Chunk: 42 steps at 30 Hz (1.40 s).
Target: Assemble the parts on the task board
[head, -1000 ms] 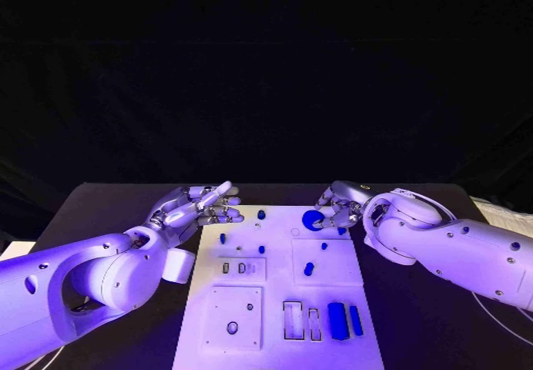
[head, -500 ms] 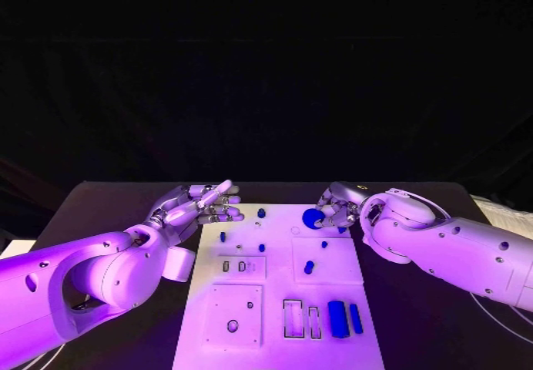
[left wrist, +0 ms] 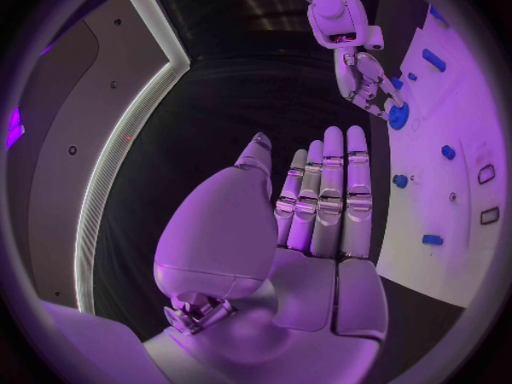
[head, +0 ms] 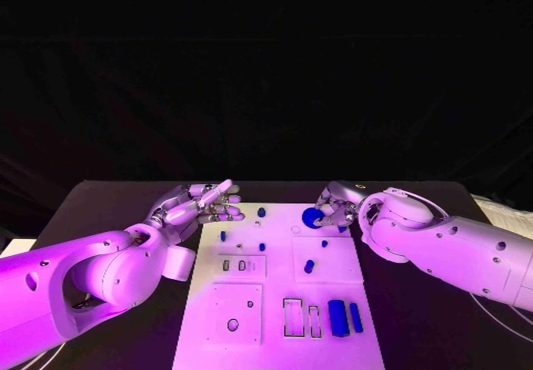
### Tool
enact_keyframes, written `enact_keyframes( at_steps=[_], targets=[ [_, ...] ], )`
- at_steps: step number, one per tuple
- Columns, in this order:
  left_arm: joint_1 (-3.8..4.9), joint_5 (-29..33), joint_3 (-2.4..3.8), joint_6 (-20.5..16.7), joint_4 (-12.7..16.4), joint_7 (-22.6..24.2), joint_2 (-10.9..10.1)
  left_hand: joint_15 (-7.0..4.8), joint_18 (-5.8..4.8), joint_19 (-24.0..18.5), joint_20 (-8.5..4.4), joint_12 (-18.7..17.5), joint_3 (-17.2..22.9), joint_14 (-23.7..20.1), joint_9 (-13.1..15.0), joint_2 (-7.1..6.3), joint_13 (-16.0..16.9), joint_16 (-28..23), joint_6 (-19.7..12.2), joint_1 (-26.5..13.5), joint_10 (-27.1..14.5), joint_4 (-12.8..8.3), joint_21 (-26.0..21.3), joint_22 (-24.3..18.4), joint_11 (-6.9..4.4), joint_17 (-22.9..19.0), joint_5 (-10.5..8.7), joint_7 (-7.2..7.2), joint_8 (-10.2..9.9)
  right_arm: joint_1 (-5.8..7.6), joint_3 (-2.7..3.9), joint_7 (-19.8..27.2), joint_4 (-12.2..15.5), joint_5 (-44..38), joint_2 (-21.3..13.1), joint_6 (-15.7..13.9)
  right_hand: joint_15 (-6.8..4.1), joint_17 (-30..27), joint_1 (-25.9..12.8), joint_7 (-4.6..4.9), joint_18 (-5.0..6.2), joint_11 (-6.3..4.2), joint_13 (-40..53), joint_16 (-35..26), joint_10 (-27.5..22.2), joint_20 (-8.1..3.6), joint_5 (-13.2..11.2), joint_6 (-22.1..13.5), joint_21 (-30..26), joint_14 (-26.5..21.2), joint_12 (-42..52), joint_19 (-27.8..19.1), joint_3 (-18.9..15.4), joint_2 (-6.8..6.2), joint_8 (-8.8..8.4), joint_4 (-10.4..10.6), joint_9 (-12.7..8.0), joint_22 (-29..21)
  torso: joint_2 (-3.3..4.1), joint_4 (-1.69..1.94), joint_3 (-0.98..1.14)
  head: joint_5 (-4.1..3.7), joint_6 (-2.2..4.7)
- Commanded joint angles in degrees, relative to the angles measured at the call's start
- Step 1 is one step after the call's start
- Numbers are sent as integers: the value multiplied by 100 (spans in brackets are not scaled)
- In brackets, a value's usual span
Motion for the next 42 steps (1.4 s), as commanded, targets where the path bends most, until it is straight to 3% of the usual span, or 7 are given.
enact_keyframes(
  at_steps=[1, 14, 29, 36, 42],
  targets=[
    [6, 13, 4, 123, 7, 12, 7, 6, 69, -8, 33, -29, -4, -20, 7, 24, 8, -33, -31, 55, -41, -35, -38, -8, 11, 9, 7, 7, -31, -28, -14, -66, 8, -205, 15, 12, 39, 1024, -34, 4, -56, -2, 549, 30, 59, 10, -36, 33, 27, 491, 24, 86, 31, -8, 17, -10, 0, 78, 2, 3, 0, -3, -1],
    [6, 13, 4, 141, 0, 1, 8, 6, 69, -7, 33, -29, 0, -19, 8, 34, 9, -36, -32, 64, -41, -41, -39, -8, 10, 14, 7, 7, -31, -35, -14, -38, 42, -330, 50, -184, 44, 1065, -60, 10, -63, 5, 534, 49, 41, 13, -51, -7, 43, 499, -3, 97, 32, -42, -6, -11, -11, 112, 4, 1, 2, -9, -3],
    [6, 13, 4, 155, -8, -16, 14, 6, 69, -6, 33, -29, 1, -19, 8, 38, 9, -38, -32, 71, -41, -46, -40, -9, 10, 16, 7, 7, -31, -54, -14, -19, 13, -348, 86, -81, 46, 1086, -54, 11, -66, 6, 542, 58, 41, 15, -53, -10, 50, 503, 3, 101, 41, -48, -8, -20, -12, 125, 8, 5, 9, 6, -22],
    [6, 13, 4, 159, -11, -31, 16, 5, 69, -5, 33, -29, 4, -19, 8, 45, 10, -40, -33, 80, -42, -52, -41, -10, 10, 21, 7, 6, -31, -79, -14, -26, -26, -357, 106, 83, 34, 1099, 11, -16, -69, -16, 612, 64, 73, 11, -25, 142, 61, 504, 71, 104, 154, 19, 69, -78, 15, 147, 8, 3, 8, 11, -52],
    [6, 13, 4, 161, -15, -37, 14, 5, 69, -5, 33, -29, 8, -19, 8, 57, 10, -44, -34, 90, -43, -59, -43, -10, 10, 26, 7, 6, -31, -95, -14, -53, -23, -449, 117, 91, -35, 1128, 195, -118, -77, -104, 734, 76, 146, -40, -166, 445, 88, 508, 200, 121, 409, 139, 201, -236, 70, 201, 6, -4, 6, 18, -61]
  ],
)
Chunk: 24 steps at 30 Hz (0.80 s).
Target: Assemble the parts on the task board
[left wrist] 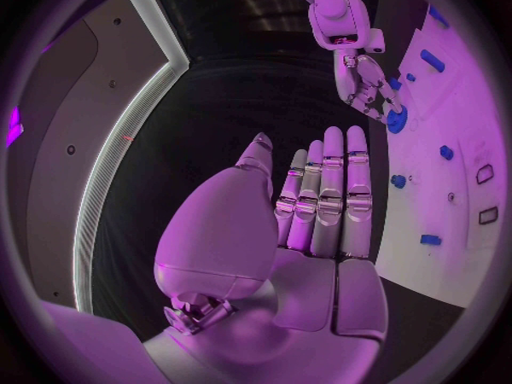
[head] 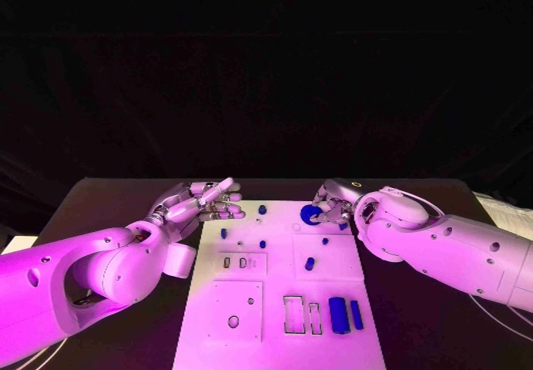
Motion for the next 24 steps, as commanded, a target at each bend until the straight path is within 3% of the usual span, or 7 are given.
enact_keyframes(
  at_steps=[1, 8, 11, 15, 24],
  targets=[
    [6, 11, 4, 122, 5, 11, 10, 5, 69, -5, 33, -29, 2, -19, 8, 4, 8, -17, -34, 37, -43, -34, -19, -7, 10, 8, 7, 6, -31, -46, -29, -64, -9, -197, 7, 188, -47, 1133, 176, -82, -79, -66, 762, 30, 134, -49, -51, 190, 45, 510, 66, 82, 134, 114, 86, -75, 69, 213, -2, -3, -2, 2, -6],
    [6, 11, 4, 122, 4, 7, 7, 5, 69, -4, 33, -29, 6, -19, 9, 13, 8, -20, -34, 45, -44, -39, -20, -8, 9, 11, 8, 6, -31, -56, -29, -153, 30, -409, 14, -171, -108, 1185, 211, -153, -95, -133, 876, 53, 210, -111, 46, 361, 83, 521, 192, 115, 382, 183, 124, -181, 105, 290, -3, 1, -3, 1, -8],
    [6, 11, 4, 122, -4, 6, 6, 5, 69, -3, 32, -29, 8, -19, 9, 18, 8, -22, -35, 52, -45, -44, -21, -8, 9, 14, 8, 6, -31, -58, -29, -171, 85, -466, 16, -386, -122, 1204, 121, -164, -101, -148, 901, 62, 226, -135, 219, 393, 96, 525, 211, 127, 518, 137, 99, -211, 114, 316, -2, 8, -2, 5, 9],
    [6, 11, 4, 123, -23, 8, 7, 5, 69, -3, 32, -29, 10, -20, 9, 22, 8, -23, -35, 56, -45, -46, -22, -9, 9, 16, 8, 6, -31, -58, -28, -196, 230, -543, 22, -606, -126, 1220, 66, -168, -104, -149, 911, 69, 233, -138, 272, 399, 103, 528, 219, 133, 586, 121, 83, -217, 118, 330, -3, 11, -3, 12, 10],
    [7, 11, 4, 120, -110, 16, -13, 4, 69, -2, 32, -29, 16, -20, 9, 34, 9, -28, -37, 74, -47, -58, -24, -10, 8, 23, 9, 6, -31, -40, -25, -242, 598, -722, 187, -833, -130, 1227, -59, -170, -104, -152, 913, 71, 231, -145, 462, 414, 103, 530, 203, 134, 779, 67, 40, -247, 129, 331, 5, 23, -5, 54, 25]
  ],
)
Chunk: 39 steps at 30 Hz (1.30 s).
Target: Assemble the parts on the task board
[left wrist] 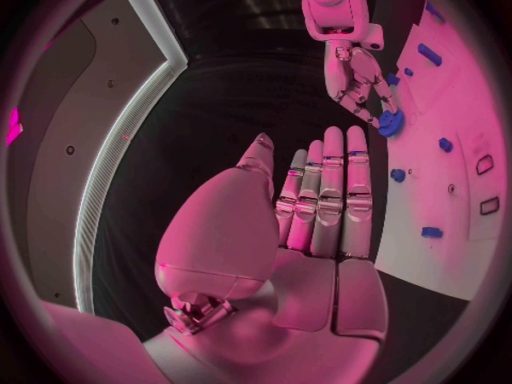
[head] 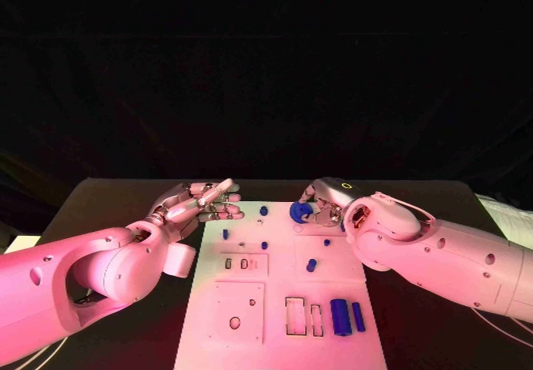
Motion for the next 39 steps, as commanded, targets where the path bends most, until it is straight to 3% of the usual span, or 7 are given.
enact_keyframes(
  at_steps=[1, 7, 13, 20, 35, 39],
  targets=[
    [7, 10, 4, 109, -30, 33, -6, 4, 69, -2, 32, -29, 8, -20, 10, 11, 5, -28, -37, 51, -47, -37, -24, -5, 8, 7, 9, 5, -31, 5, 2, -82, 121, -272, 100, -243, -45, 1227, -112, -204, -103, -49, 916, 26, 228, -42, 27, 373, 18, 550, 7, 115, 96, 43, 16, 61, 428, 330, 6, 7, 1, 25, -1],
    [7, 10, 4, 115, -74, 34, -18, 4, 70, -1, 32, -29, 11, -20, 10, 15, 5, -31, -37, 60, -47, -44, -25, -6, 7, 10, 9, 5, -32, 7, 0, -97, 169, -359, 345, -232, -43, 1229, -153, -202, -103, -46, 914, 26, 226, -41, 21, 373, 16, 550, 1, 114, 129, 38, 6, 68, 430, 327, 4, 2, -7, 56, -11],
    [8, 10, 4, 123, -113, 34, -4, 3, 70, -1, 31, -29, 13, -19, 10, 19, 6, -32, -38, 67, -47, -50, -26, -6, 7, 13, 9, 5, -32, -6, -36, -71, 58, -357, 597, -154, -42, 1227, -199, -199, -101, -44, 913, 25, 226, -40, 0, 369, 12, 550, -3, 111, 157, 28, -7, 75, 431, 321, 10, 0, 2, 86, -21],
    [8, 10, 4, 127, -148, 38, 15, 3, 70, 0, 31, -29, 15, -19, 10, 22, 6, -34, -39, 74, -48, -54, -27, -7, 7, 15, 10, 4, -32, -57, -92, -37, -204, -313, 885, -61, -39, 1224, -244, -194, -101, -40, 903, 23, 218, -38, -40, 359, 10, 549, -22, 109, 188, 11, -24, 75, 431, 317, 7, -3, 5, 120, -50],
    [8, 10, 4, 132, -150, 32, 40, 3, 70, 0, 31, -29, 15, -19, 10, 22, 6, -34, -39, 74, -48, -54, -27, -7, 7, 15, 10, 4, -32, -118, -147, -8, -638, -265, 1250, 154, -20, 1217, -360, -163, -98, -14, 845, 19, 173, -24, -153, 297, 1, 547, -113, 103, 251, -38, -90, 74, 422, 303, 5, -18, 4, 156, -78],
    [8, 10, 4, 133, -143, 29, 43, 3, 70, 1, 31, -30, 18, -19, 10, 27, 6, -39, -40, 85, -50, -64, -29, -7, 7, 21, 9, 5, -32, -121, -154, 0, -732, -261, 1303, 145, 22, 1214, -489, -94, -97, 41, 796, 16, 133, 4, -359, 132, -9, 546, -191, 95, 253, -104, -206, 108, 381, 287, 3, -16, 4, 158, -81]
  ],
)
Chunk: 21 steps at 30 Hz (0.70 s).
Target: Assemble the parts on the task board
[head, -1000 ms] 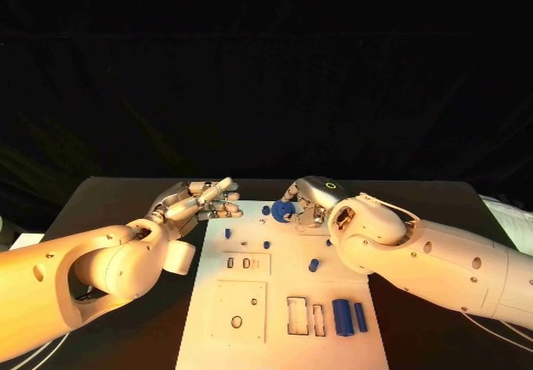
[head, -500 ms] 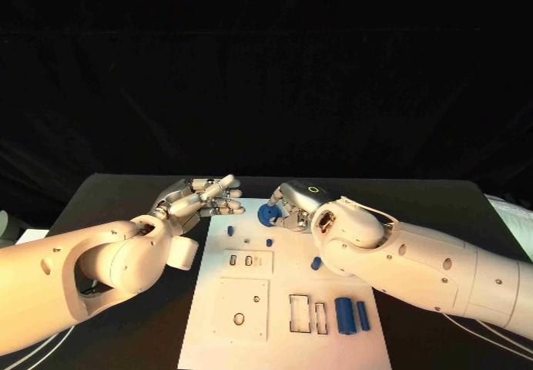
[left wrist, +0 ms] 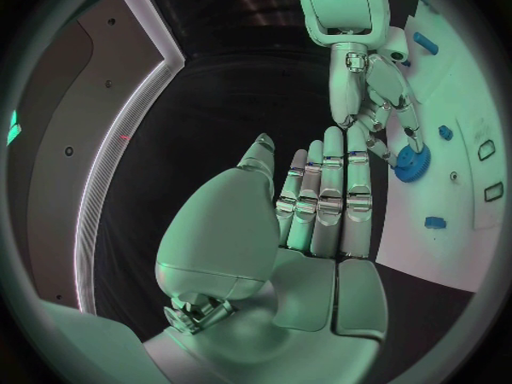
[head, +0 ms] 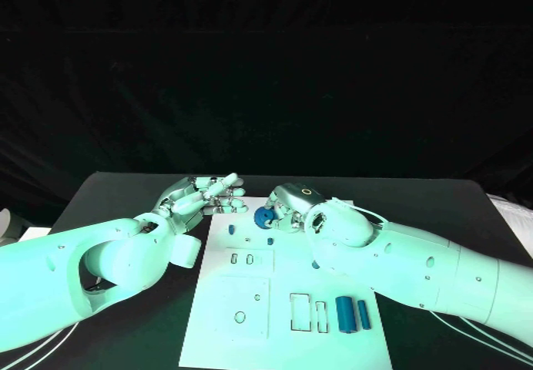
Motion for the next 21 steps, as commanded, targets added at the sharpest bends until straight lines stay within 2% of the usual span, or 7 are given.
enact_keyframes(
  at_steps=[1, 4, 8, 12, 15, 18, 21],
  targets=[
    [7, 10, 4, 117, 17, 28, 13, 3, 70, 1, 31, -30, -3, -19, 7, 3, 8, -39, -40, 62, -50, -43, -29, -9, 7, 11, 9, 5, -32, -11, -9, 18, -68, -34, 22, 132, 37, 1218, -117, -67, -97, 59, 787, 18, 126, 17, -223, 67, -10, 546, -49, 94, -2, -42, -126, 37, 366, 285, -1, 1, 0, 3, -3],
    [7, 10, 4, 118, 18, 23, 11, 3, 70, 1, 31, -30, -3, -19, 7, 3, 8, -39, -40, 62, -50, -43, -29, -9, 7, 11, 9, 5, -32, -11, -12, 25, -95, -28, 46, 121, 112, 1229, -278, 30, -97, 152, 714, 22, 68, 79, -573, -266, -15, 548, -162, 90, -86, -160, -241, 97, 290, 278, -2, -5, 2, 10, -3],
    [7, 10, 4, 121, 22, 15, 8, 3, 70, 1, 31, -30, -3, -19, 7, 3, 8, -39, -40, 62, -50, -43, -29, -9, 7, 11, 9, 5, -32, -11, -14, 39, -110, 0, 65, 154, 199, 1260, -488, 126, -94, 244, 620, 37, -13, 170, -759, -681, -17, 554, -306, 85, -302, -307, -246, 278, 234, 276, -3, -7, 0, 7, 2],
    [7, 10, 4, 124, 23, 8, 7, 3, 70, 1, 31, -30, -3, -19, 7, 3, 8, -39, -40, 62, -50, -43, -29, -9, 7, 11, 9, 5, -32, -11, -16, 47, -108, 44, 65, 231, 232, 1280, -632, 149, -92, 272, 616, 46, -21, 213, -673, -743, -15, 558, -316, 84, -484, -314, -225, 551, 250, 280, -1, -8, 3, 8, 0],
    [7, 10, 4, 124, 21, 2, 6, 3, 70, 1, 31, -30, -3, -19, 7, 3, 8, -39, -40, 62, -50, -43, -29, -9, 7, 11, 9, 5, -32, -11, -17, 50, -113, 153, 54, 314, 232, 1324, -876, 136, -98, 265, 658, 67, 6, 221, -334, -655, 3, 567, -262, 98, -607, -157, -195, 873, 276, 314, -1, -7, 2, 4, -2],
    [7, 10, 4, 122, 18, -2, 5, 3, 70, 1, 31, -30, -3, -19, 7, 3, 8, -39, -40, 62, -50, -43, -29, -9, 7, 11, 9, 5, -32, -11, -18, 47, -123, 249, 42, 371, 216, 1355, -1135, 112, -101, 246, 697, 83, 33, 209, 11, -563, 14, 574, -210, 106, -679, 31, -184, 881, 288, 332, 0, -9, 3, 4, -6],
    [7, 10, 4, 120, 17, -4, 4, 3, 70, 1, 30, -31, -3, -20, 7, 5, 8, -43, -44, 69, -52, -50, -31, -10, 8, 15, 8, 7, -34, -11, -19, 36, -133, 329, 30, 392, 202, 1361, -1216, 90, -103, 228, 720, 86, 48, 196, 297, -494, 19, 575, -180, 110, -727, 118, -176, 872, 295, 342, -1, -11, 4, 4, -8]
  ],
)
